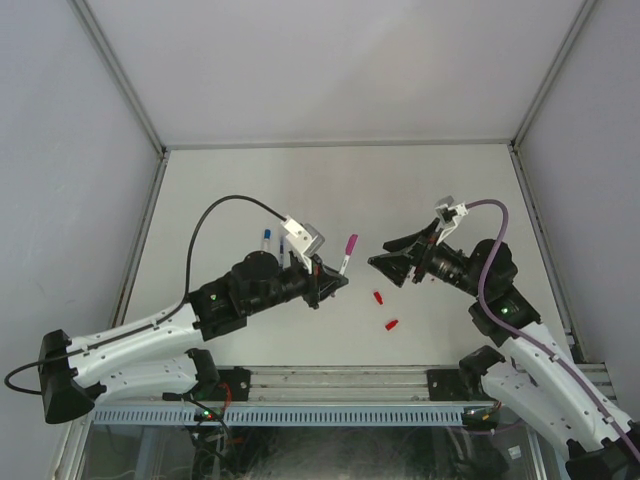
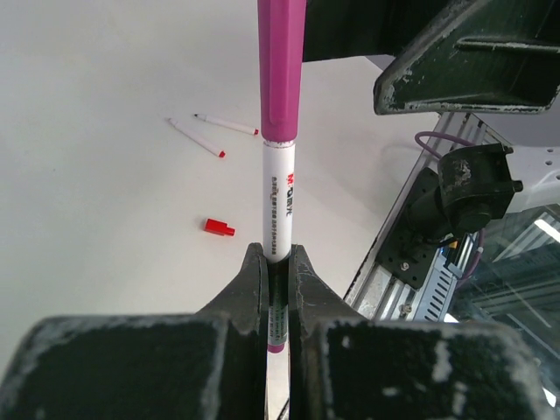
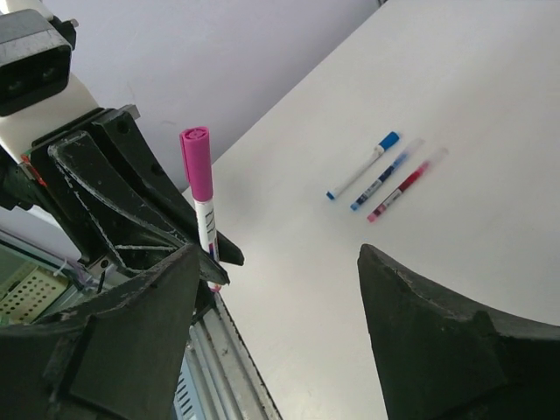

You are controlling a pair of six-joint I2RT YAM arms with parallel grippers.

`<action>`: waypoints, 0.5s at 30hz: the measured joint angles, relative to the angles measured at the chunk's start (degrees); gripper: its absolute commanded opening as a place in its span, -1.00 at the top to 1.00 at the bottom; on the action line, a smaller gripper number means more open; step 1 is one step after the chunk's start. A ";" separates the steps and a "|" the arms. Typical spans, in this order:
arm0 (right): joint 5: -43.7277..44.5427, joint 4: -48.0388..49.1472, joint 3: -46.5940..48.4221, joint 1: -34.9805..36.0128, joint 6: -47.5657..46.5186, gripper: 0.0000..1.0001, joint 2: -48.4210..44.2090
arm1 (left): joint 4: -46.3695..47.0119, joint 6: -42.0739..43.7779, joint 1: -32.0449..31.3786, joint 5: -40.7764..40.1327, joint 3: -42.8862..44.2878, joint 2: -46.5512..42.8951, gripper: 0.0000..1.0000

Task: Insert the pens into the pen caps
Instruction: Insert the pen cap onto the pen.

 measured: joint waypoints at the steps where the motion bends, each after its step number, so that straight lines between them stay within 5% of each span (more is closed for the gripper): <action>1: -0.52 -0.37 0.09 -0.26 0.00 -0.53 0.35 | -0.09 -0.20 0.11 -0.07 0.00 0.00 1.00; 9: -1.22 -0.92 1.40 -0.72 -0.17 -0.64 0.50 | -0.09 -1.99 1.79 0.57 0.00 -0.96 1.00; 11: -1.05 -0.98 1.86 -0.72 -0.20 -0.87 0.63 | 0.04 -2.40 2.27 0.94 0.00 -1.42 1.00; 15: -0.28 -2.05 3.08 -0.87 -0.52 -0.96 1.11 | 0.90 -2.93 2.97 2.05 -0.02 -1.73 1.00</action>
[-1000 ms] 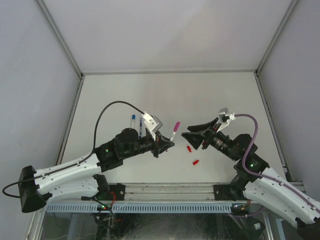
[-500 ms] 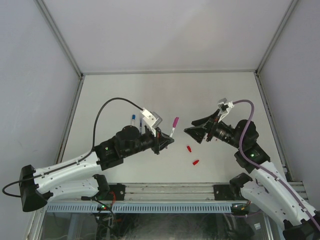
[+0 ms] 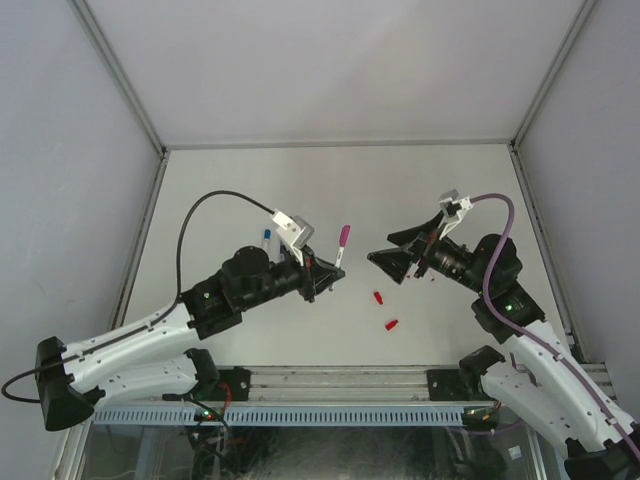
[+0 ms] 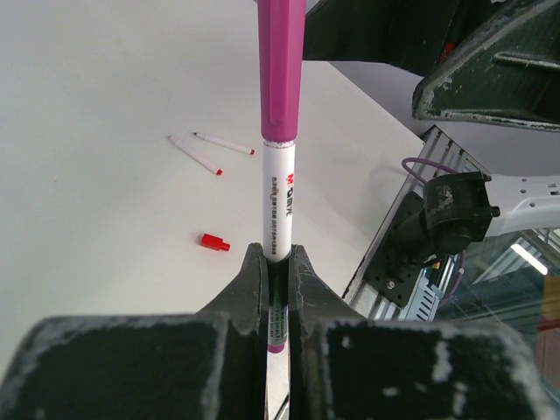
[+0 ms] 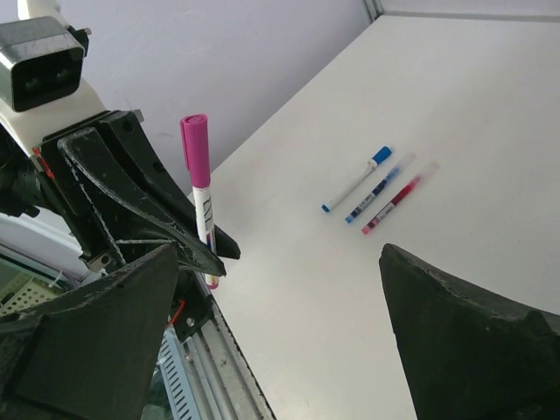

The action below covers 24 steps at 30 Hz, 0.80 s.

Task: Insert the pens into the pen caps
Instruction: Insert the pen cap onto the pen, then press the pen cap onto the pen.

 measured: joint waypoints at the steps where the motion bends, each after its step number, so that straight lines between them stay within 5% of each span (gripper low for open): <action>1: 0.33 -0.44 0.48 -0.04 -0.15 -0.97 0.15 | 0.13 -0.02 0.09 0.15 0.00 0.00 0.99; 24: 4.24 0.00 1.88 -0.15 -4.70 -1.00 -0.48 | 2.54 -0.57 0.31 2.19 0.00 -0.92 1.00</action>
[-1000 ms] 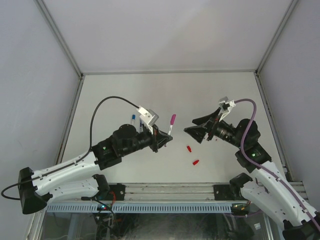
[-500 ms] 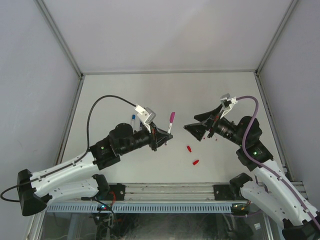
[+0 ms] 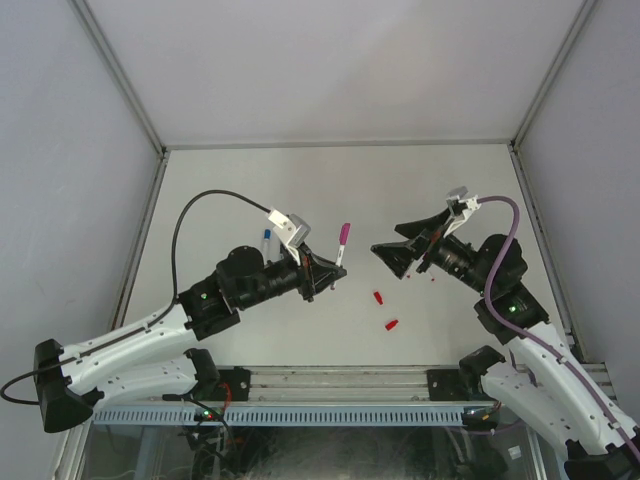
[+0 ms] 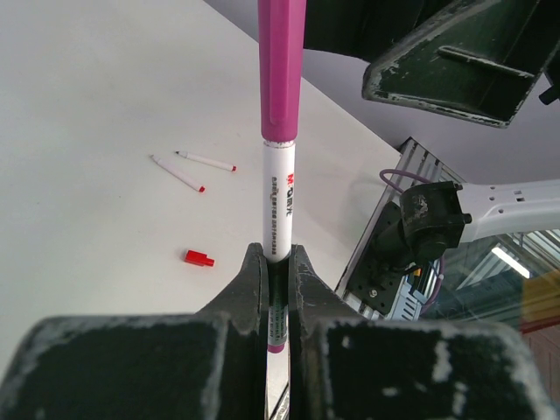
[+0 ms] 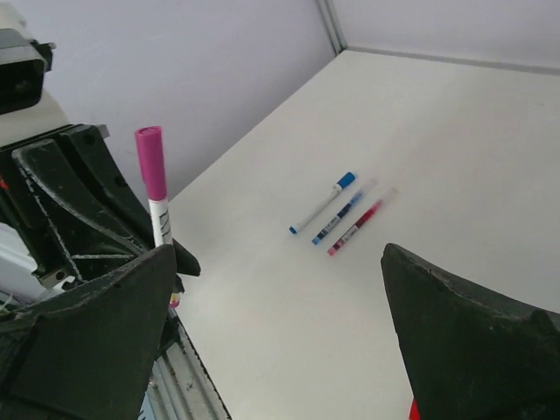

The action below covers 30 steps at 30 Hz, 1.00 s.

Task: Insert the pens into the pen caps
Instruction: Press the pen cap onto the pen.

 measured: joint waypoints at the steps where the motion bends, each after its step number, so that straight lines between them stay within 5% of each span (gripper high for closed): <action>1: 0.61 -0.76 0.04 -0.02 0.20 -1.00 0.00 | 0.00 0.02 0.00 0.00 0.00 0.00 0.99; 11: -4.61 -4.42 3.37 -7.19 1.99 -1.00 5.16 | 0.13 0.02 0.00 0.42 0.00 0.00 0.99; 30: -14.51 4.90 3.37 -5.51 4.00 -0.84 6.58 | 0.22 0.02 0.00 0.42 0.00 -0.24 1.00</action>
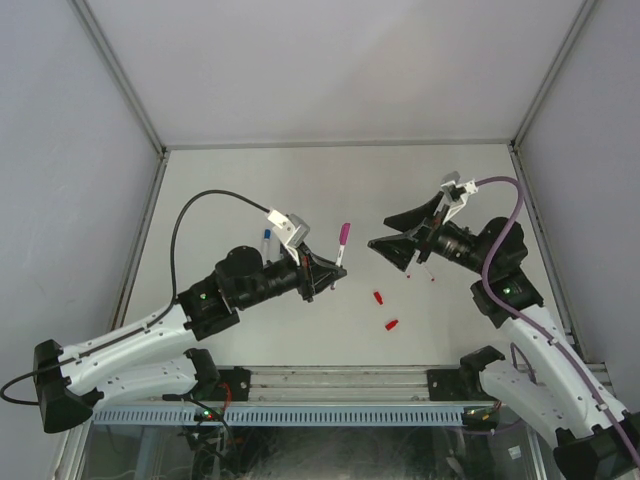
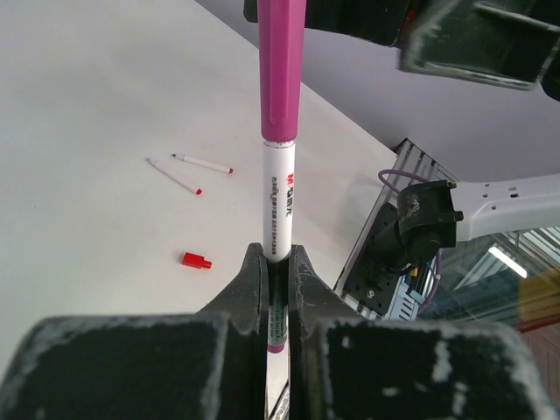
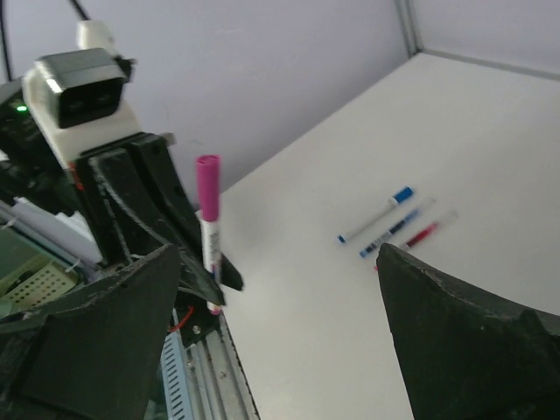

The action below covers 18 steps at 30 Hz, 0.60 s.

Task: Insert the pens into the pen caps
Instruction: Press the pen cap onto the pen.

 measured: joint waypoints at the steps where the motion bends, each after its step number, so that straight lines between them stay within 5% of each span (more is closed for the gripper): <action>1: 0.22 1.55 0.00 1.09 0.61 -0.83 0.20 | 0.04 0.00 0.00 0.02 0.00 0.00 1.00; 9: 4.11 9.46 0.66 9.75 2.45 -0.67 3.32 | 0.11 0.00 0.02 0.68 0.00 0.00 1.00; 18: 5.27 13.07 4.26 10.84 3.93 -0.27 9.16 | 0.55 0.02 0.00 2.05 0.00 0.00 0.99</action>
